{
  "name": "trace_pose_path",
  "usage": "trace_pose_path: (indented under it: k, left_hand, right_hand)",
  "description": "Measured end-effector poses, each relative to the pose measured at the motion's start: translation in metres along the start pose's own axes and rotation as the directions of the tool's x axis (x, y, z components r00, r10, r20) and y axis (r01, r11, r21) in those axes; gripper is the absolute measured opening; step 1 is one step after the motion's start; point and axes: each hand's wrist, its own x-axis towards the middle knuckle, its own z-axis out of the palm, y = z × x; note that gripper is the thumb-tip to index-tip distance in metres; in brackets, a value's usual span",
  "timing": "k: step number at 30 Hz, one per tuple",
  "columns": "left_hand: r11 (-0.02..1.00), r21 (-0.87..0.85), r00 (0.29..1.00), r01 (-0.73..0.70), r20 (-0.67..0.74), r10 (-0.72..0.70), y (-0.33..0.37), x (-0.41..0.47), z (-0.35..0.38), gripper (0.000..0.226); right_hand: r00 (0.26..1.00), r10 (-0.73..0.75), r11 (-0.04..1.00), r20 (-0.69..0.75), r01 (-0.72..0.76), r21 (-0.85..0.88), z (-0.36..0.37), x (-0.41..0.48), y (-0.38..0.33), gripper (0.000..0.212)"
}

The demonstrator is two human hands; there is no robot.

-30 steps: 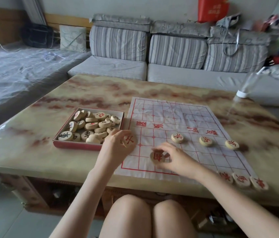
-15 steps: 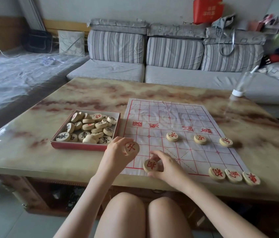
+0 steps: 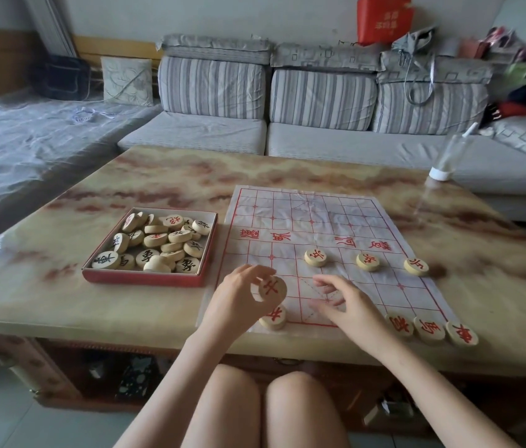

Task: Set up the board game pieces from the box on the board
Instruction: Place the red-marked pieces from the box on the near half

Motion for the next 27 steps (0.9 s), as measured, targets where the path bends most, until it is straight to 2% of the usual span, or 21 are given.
trace_pose_path:
  k: [7,11,18,21,27]
  left_hand:
    - [0.988,0.065,0.978,-0.142,0.166,0.13,0.015,-0.003,0.032,0.047]
    - [0.976,0.118,0.973,-0.184,0.159,0.165,0.022,-0.002,0.036,0.047]
    - [0.971,0.164,0.957,-0.175,0.262,0.128,0.018,-0.004,0.043,0.056]
    - [0.972,0.166,0.957,-0.164,0.267,0.116,0.016,-0.004,0.047,0.067]
    - [0.969,0.183,0.96,-0.168,0.255,0.118,0.017,-0.006,0.043,0.069]
  right_hand:
    - [0.998,0.028,0.999,-0.048,-0.03,-0.035,-0.026,-0.012,0.02,0.037]
    - [0.998,0.044,0.999,-0.048,-0.045,-0.025,-0.025,-0.016,0.027,0.034]
    - [0.997,0.069,0.997,-0.04,-0.07,-0.012,-0.023,-0.019,0.033,0.035]
    - [0.997,0.075,0.997,-0.037,-0.075,-0.014,-0.022,-0.019,0.033,0.034]
    - [0.998,0.07,0.998,-0.011,-0.07,0.007,-0.017,-0.015,0.031,0.035]
